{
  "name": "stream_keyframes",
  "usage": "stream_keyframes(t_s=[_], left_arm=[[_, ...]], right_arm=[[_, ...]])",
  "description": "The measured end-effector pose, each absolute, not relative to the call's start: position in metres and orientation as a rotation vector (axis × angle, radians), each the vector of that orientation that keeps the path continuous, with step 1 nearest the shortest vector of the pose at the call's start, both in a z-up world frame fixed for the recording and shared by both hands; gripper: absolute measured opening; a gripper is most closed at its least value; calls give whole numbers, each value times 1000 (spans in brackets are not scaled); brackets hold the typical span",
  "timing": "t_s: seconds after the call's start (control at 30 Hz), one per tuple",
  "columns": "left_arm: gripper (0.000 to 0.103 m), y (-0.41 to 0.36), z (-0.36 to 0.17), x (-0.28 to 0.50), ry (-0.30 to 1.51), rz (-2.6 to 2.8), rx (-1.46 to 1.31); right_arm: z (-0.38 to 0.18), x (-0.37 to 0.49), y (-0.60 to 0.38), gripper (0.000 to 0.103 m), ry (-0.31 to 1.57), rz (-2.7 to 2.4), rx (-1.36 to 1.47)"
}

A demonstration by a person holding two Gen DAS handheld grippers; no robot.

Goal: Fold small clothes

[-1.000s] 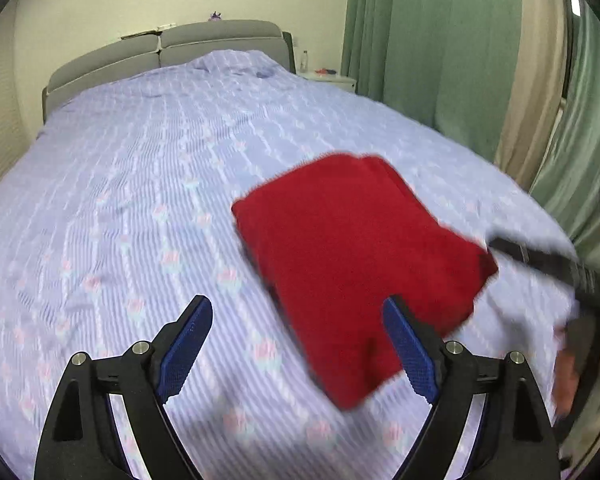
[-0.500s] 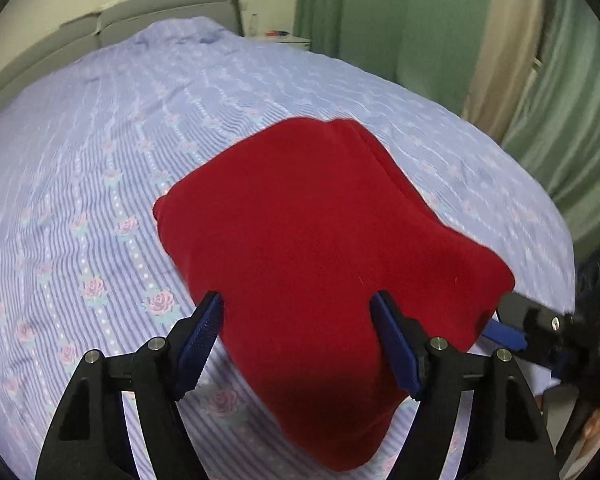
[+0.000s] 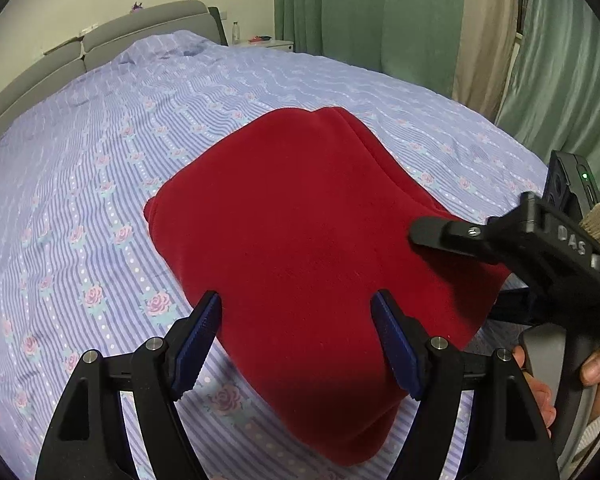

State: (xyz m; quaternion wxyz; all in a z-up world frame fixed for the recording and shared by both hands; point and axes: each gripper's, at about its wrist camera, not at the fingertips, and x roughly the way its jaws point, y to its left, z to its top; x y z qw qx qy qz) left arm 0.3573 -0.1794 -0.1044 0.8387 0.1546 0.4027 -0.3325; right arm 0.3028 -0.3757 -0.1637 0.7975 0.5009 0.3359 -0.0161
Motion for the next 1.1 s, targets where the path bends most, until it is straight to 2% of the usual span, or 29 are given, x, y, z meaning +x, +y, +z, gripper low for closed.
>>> stream_keyframes(t_s=[0.13,0.23,0.27,0.37,0.53,0.73,0.93,1.1], left_arm=[[76,-175,-100,357,862,-710,300],[77,-168,-93,347,868,-726,255],[79,-164,-91,342,870,-739,226],[93,-143,-89,331,863,-734,146],[93,-119,-101,348,953,-716,2],[93,-124,-123,375,1064,-786,-196],[93,-143,-135,387,1093,-811,-231],[88,-156,-137,389,1085,-806,-181]], right_arm=[[-156,306,-368,73,741,-70,970],[-148,304,-363,63,737,-76,896],[-146,304,-362,62,737,-86,870],[-142,305,-360,58,742,-104,808],[-141,302,-361,54,739,-119,726],[-136,294,-363,52,731,-128,603],[-141,289,-366,52,724,-115,604],[-144,286,-365,52,717,-110,600]])
